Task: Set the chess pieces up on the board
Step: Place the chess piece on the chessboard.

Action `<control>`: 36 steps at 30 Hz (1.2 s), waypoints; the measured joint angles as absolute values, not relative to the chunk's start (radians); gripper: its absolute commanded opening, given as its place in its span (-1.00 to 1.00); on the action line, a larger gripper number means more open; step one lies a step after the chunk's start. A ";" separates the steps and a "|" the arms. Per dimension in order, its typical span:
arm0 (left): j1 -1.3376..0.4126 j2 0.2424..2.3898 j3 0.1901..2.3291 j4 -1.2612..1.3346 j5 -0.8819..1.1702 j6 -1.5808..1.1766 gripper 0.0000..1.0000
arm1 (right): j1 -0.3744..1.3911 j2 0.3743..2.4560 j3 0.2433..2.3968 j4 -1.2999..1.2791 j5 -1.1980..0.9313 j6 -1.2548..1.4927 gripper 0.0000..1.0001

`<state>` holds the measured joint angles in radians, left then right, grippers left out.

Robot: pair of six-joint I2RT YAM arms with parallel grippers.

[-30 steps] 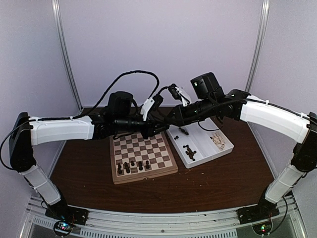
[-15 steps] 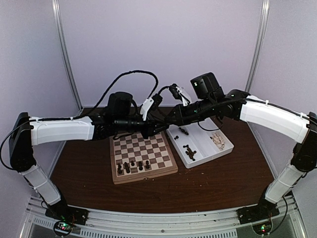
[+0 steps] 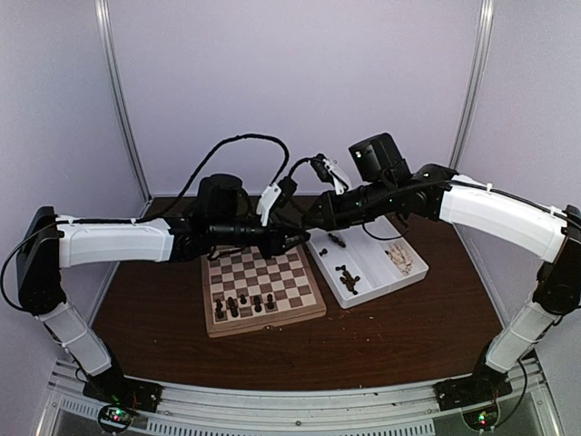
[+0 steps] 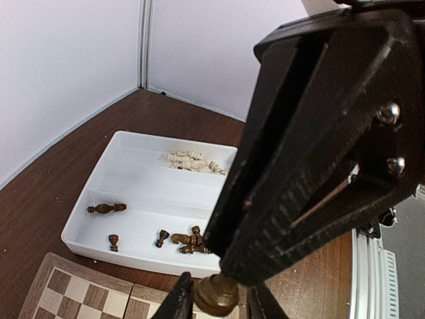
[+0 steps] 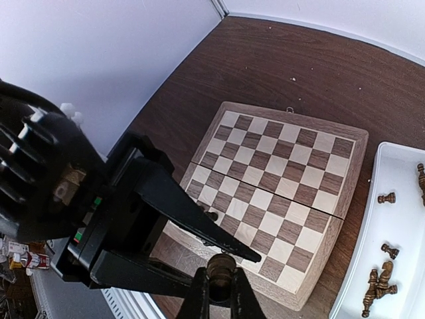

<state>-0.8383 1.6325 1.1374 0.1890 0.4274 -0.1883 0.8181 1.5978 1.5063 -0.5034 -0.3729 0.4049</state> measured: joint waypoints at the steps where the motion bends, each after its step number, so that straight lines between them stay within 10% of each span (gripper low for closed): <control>1: -0.839 1.633 1.134 0.190 0.429 -0.186 -0.39 | 0.818 1.598 1.506 -0.505 -0.373 0.407 -1.00; 12: -0.839 1.626 1.116 0.215 0.443 -0.147 -0.41 | 0.812 1.610 1.506 -0.533 -0.397 0.408 -1.00; 21: -0.839 1.626 1.113 0.215 0.465 -0.105 -1.00 | 0.806 1.612 1.506 -0.544 -0.444 0.411 -0.93; 36: -0.839 1.610 1.085 0.238 0.470 -0.095 -1.00 | 0.800 1.625 1.506 -0.532 -0.476 0.434 -0.66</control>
